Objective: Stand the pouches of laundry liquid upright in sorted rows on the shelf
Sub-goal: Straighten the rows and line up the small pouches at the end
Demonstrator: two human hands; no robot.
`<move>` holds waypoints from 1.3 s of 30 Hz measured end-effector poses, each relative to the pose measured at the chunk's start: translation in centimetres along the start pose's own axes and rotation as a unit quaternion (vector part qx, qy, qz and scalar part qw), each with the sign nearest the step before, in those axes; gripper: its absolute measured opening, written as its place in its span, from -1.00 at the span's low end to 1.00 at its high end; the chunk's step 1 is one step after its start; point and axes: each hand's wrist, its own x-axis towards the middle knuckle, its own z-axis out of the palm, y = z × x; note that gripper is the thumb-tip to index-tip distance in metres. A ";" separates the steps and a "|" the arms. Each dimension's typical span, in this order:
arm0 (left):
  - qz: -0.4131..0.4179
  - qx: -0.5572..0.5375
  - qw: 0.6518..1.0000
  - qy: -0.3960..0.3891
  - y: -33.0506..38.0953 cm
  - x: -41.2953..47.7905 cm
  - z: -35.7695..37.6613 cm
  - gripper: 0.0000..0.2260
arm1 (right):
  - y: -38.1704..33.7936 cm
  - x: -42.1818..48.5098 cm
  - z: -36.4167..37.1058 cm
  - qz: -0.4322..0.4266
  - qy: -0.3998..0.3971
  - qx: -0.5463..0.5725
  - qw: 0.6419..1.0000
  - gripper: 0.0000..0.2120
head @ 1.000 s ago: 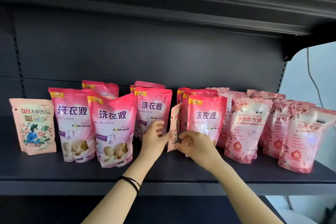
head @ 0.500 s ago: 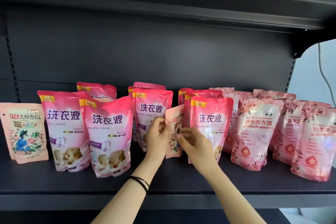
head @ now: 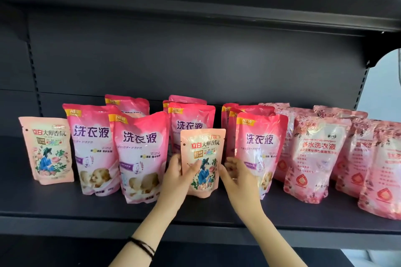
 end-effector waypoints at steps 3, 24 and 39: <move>-0.013 0.040 0.999 -0.008 -1.5 -1.3 -0.2 -0.72 | 0.0 0.0 0.8 0.042 -0.066 0.026 0.997 -0.53; 0.011 0.002 0.999 -0.049 2.3 -3.6 -0.4 -0.78 | -2.8 -1.9 -1.2 0.131 -0.039 0.312 0.940 -0.76; 0.032 0.044 0.998 -0.043 4.9 -6.2 -18.0 -0.76 | -11.7 -8.0 11.8 0.088 -0.090 0.334 0.934 -0.79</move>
